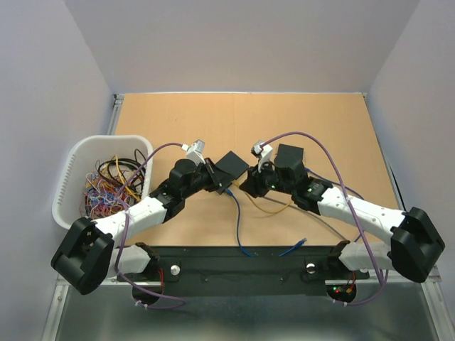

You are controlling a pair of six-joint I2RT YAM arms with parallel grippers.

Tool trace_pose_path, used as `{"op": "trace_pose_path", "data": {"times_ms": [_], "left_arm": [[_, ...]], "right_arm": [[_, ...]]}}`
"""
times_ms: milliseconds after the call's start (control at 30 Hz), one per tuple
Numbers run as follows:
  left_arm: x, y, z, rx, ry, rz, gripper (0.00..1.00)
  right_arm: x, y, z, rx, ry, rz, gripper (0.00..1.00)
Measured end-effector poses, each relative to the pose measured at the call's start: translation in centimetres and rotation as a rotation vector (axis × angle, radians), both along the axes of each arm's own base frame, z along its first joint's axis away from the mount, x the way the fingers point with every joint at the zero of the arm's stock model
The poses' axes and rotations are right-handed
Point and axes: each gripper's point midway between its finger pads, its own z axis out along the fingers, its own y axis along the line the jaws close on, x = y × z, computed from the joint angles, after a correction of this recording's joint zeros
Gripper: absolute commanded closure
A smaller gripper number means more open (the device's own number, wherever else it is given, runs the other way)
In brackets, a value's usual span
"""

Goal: Insert the plug into the switch port

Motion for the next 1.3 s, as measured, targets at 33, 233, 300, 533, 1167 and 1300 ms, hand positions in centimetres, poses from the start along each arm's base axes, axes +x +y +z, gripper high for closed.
{"op": "trace_pose_path", "data": {"times_ms": [33, 233, 300, 533, 1167, 1300], "left_arm": [[0.0, 0.0, 0.0, 0.000, 0.000, 0.001, 1.00], [0.0, 0.0, 0.0, -0.001, 0.001, 0.000, 1.00], [0.0, 0.0, 0.0, -0.001, 0.001, 0.000, 1.00], [0.0, 0.0, -0.1, 0.000, 0.003, -0.001, 1.00], [0.0, 0.0, 0.0, 0.001, -0.002, -0.001, 1.00], [0.1, 0.0, -0.1, 0.002, -0.002, 0.000, 1.00]], "right_arm": [[-0.1, 0.1, -0.3, -0.007, 0.004, 0.002, 0.61], [0.4, 0.5, -1.2, -0.037, 0.013, -0.005, 0.61], [0.4, 0.7, -1.3, -0.043, 0.015, -0.005, 0.61], [0.5, 1.3, -2.9, -0.072, 0.039, 0.002, 0.64], [0.8, 2.4, -2.1, -0.018, 0.023, 0.009, 0.78], [0.7, 2.4, -2.1, -0.017, 0.024, 0.013, 0.87]]}}
